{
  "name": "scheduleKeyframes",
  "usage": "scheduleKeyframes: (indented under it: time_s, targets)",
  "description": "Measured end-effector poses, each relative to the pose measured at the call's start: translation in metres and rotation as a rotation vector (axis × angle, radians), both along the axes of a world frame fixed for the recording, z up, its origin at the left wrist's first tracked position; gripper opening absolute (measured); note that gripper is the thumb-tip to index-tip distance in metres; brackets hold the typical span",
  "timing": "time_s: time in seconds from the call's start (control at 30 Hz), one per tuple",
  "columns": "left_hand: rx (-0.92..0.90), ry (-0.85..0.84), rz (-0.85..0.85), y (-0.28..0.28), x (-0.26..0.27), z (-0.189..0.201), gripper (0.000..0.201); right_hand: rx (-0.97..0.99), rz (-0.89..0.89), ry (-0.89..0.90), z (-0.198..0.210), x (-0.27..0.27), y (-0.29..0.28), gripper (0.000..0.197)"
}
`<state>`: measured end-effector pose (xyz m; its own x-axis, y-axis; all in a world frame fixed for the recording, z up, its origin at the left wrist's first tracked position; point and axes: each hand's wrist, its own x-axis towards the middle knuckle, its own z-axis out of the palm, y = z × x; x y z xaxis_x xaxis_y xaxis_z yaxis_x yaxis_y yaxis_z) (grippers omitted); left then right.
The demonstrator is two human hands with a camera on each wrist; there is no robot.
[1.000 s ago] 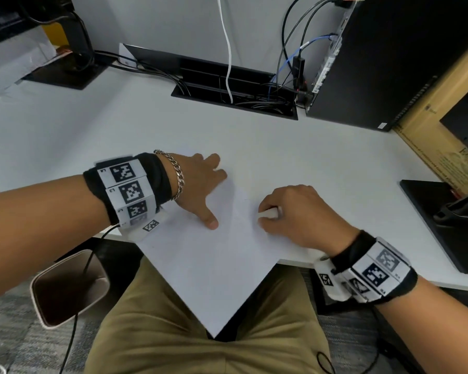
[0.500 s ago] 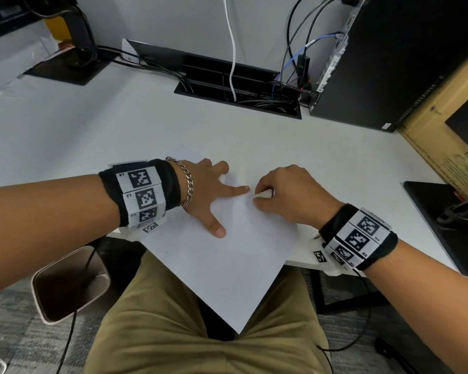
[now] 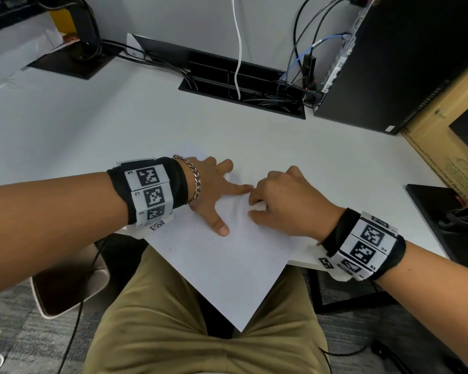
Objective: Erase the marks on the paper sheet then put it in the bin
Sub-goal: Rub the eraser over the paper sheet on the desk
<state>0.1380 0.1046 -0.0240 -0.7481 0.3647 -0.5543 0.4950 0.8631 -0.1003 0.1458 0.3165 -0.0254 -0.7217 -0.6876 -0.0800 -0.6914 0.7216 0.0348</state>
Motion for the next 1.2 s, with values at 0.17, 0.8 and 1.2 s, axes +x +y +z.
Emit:
scheduleKeyframes:
  time_s: [0.17, 0.8, 1.2]
  targets:
    - [-0.024, 0.004, 0.004, 0.001, 0.001, 0.0, 0.117, -0.025, -0.119, 0.007, 0.005, -0.012, 0.006, 0.028]
    - [-0.048, -0.004, 0.012, 0.003, 0.002, 0.002, 0.116, 0.043, -0.062, 0.046, 0.011, -0.013, 0.008, 0.027]
    - [-0.035, -0.007, 0.006, 0.001, 0.002, 0.001, 0.118, -0.052, -0.083, -0.051, 0.002, -0.001, 0.031, 0.028]
